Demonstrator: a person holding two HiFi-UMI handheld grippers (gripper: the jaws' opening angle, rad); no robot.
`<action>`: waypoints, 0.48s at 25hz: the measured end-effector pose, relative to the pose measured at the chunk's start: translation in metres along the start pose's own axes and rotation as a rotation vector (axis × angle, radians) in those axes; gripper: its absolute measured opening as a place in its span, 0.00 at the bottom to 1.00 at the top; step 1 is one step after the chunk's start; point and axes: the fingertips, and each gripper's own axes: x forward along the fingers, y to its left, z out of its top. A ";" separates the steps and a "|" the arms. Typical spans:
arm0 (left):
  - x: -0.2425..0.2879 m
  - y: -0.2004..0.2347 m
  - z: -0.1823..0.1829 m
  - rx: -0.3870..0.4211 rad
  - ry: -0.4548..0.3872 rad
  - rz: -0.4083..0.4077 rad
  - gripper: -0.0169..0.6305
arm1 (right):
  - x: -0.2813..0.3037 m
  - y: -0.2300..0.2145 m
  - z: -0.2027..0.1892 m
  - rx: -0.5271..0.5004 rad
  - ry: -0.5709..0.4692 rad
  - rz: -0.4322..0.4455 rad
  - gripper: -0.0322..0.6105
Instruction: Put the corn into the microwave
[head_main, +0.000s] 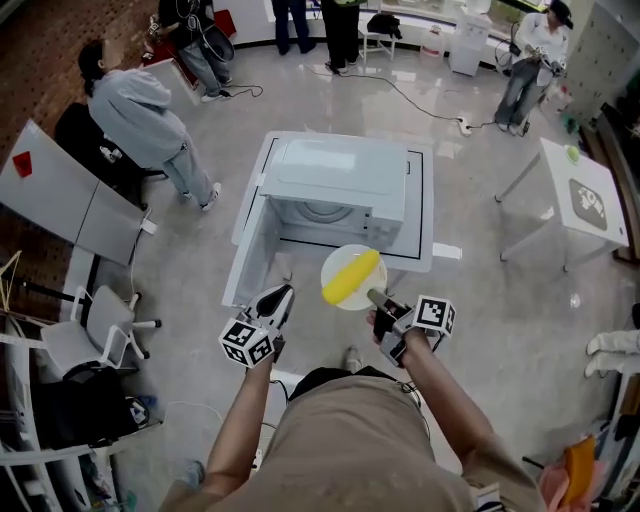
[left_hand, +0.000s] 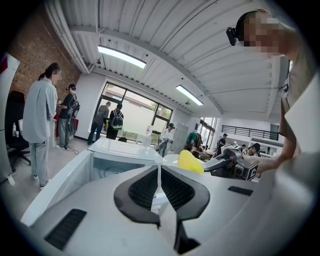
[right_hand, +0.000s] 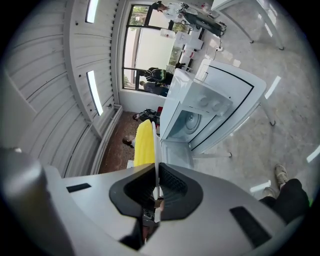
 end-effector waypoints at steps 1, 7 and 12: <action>0.001 0.000 -0.002 -0.003 0.001 0.007 0.04 | 0.001 -0.001 0.003 0.001 0.006 0.002 0.08; 0.003 0.005 -0.002 -0.009 0.008 0.038 0.04 | 0.013 -0.004 0.008 0.005 0.043 0.003 0.08; 0.005 0.015 0.006 -0.006 0.004 0.048 0.04 | 0.025 -0.007 0.013 0.015 0.052 -0.001 0.08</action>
